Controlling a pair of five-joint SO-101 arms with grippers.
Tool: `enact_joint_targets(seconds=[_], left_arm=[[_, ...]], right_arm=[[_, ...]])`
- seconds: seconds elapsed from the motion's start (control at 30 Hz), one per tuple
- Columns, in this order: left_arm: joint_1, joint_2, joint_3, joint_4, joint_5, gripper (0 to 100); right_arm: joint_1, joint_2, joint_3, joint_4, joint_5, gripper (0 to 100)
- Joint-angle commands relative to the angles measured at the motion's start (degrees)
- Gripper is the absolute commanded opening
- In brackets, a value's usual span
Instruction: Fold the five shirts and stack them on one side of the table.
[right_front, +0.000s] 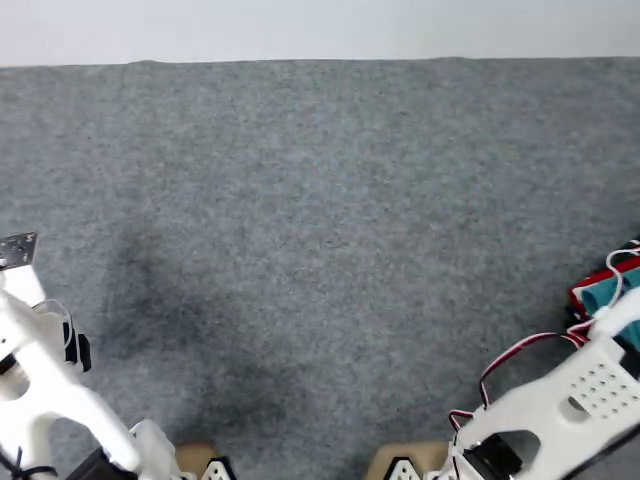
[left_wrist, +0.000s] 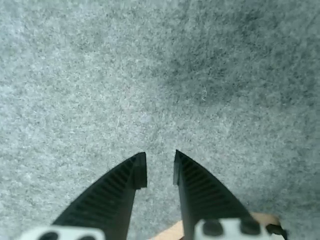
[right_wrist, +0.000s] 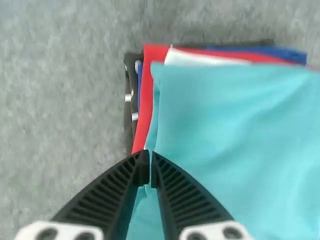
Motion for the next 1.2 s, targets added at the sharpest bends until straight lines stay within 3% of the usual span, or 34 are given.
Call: enact_joint_targets(seconds=[0.0,0.43,0.67,0.8,1.1,1.17], left_arm=[[0.53,-1.49,-0.92,0.26,0.18,10],[0.53,-1.58,-0.57,0.26,-0.09,10],[0.53,-1.58,-0.92,0.35,-0.09,10],[0.53,-1.58,-0.92,0.44,-0.09,10],[0.44,-1.58,-0.84,0.62,-0.09,10],[0.44,-1.58,-0.66,0.62,-0.09,10]], right_arm=[[2.33,1.01,-3.16,-5.93,-0.18,0.9],[2.95,13.76,-3.25,-23.78,-0.18,0.9],[2.95,13.76,-8.26,-24.84,-0.44,0.9],[2.51,13.76,-15.03,-18.24,-0.44,0.9],[-2.95,13.93,-32.7,11.65,-0.18,0.9],[-3.38,13.67,-33.41,13.32,-0.18,0.9]])
